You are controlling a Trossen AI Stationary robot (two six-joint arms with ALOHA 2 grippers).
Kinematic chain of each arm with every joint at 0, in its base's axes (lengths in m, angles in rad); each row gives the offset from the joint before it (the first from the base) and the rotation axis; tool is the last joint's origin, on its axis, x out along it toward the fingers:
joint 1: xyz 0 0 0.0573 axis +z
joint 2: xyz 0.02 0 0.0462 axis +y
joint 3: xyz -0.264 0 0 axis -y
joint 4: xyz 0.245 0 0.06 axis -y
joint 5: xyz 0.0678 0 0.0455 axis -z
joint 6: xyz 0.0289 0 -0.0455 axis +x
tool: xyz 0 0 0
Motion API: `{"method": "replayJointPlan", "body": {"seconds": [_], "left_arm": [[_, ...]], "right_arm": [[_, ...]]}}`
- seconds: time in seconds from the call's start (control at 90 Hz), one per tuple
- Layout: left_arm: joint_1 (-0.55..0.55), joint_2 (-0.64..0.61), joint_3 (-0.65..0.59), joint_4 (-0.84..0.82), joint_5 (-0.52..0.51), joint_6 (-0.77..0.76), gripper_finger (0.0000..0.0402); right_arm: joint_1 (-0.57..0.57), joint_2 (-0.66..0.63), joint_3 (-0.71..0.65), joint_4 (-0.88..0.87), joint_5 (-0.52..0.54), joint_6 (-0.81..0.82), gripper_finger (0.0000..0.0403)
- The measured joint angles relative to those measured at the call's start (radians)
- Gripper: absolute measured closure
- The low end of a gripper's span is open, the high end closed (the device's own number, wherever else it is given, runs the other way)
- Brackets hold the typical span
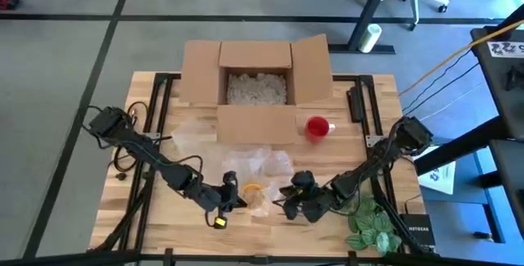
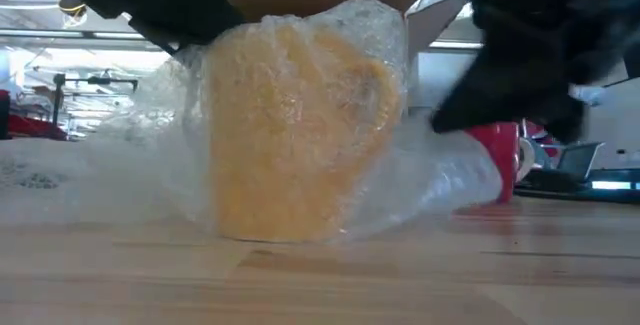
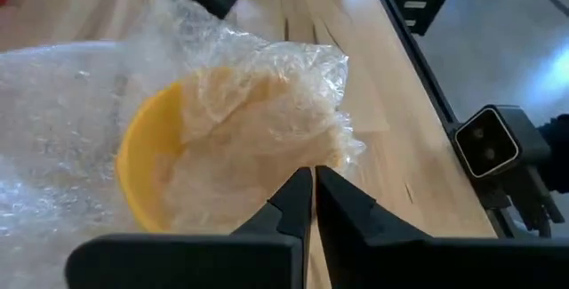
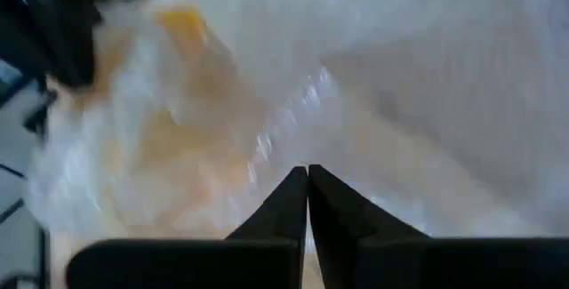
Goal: Wrap mug
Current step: Wrap the yellow mug using the bubble wrap
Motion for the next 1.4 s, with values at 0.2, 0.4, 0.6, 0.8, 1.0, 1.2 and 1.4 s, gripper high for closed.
{"method": "replayJointPlan", "body": {"seconds": [0.2,0.4,0.6,0.8,1.0,1.2,1.4], "left_arm": [[0.003,0.000,0.000,-0.003,0.001,0.006,0.0402],[0.018,0.001,0.000,-0.005,0.007,0.011,0.0402],[0.037,0.001,-0.001,-0.007,0.005,0.030,0.0402],[0.046,0.000,-0.003,0.012,-0.002,0.058,0.0402],[0.022,-0.083,0.001,-0.008,-0.021,0.103,0.0402],[-0.075,-0.221,0.001,-0.208,-0.141,0.023,0.0402],[-0.165,-0.259,-0.038,-0.331,-0.204,-0.136,0.0402]], "right_arm": [[-0.063,-0.001,0.001,0.242,-0.083,-0.214,0.0403],[-0.103,-0.001,0.007,0.272,-0.211,-0.222,0.0403],[-0.141,-0.001,0.117,0.114,-0.333,-0.225,0.0403],[-0.179,0.014,0.336,-0.270,-0.420,-0.266,0.0403],[-0.224,0.074,0.508,-0.474,-0.516,-0.305,0.0403],[-0.240,0.149,0.600,-0.603,-0.570,-0.339,0.0403],[-0.250,0.148,0.617,-0.611,-0.632,-0.326,0.0403]]}}
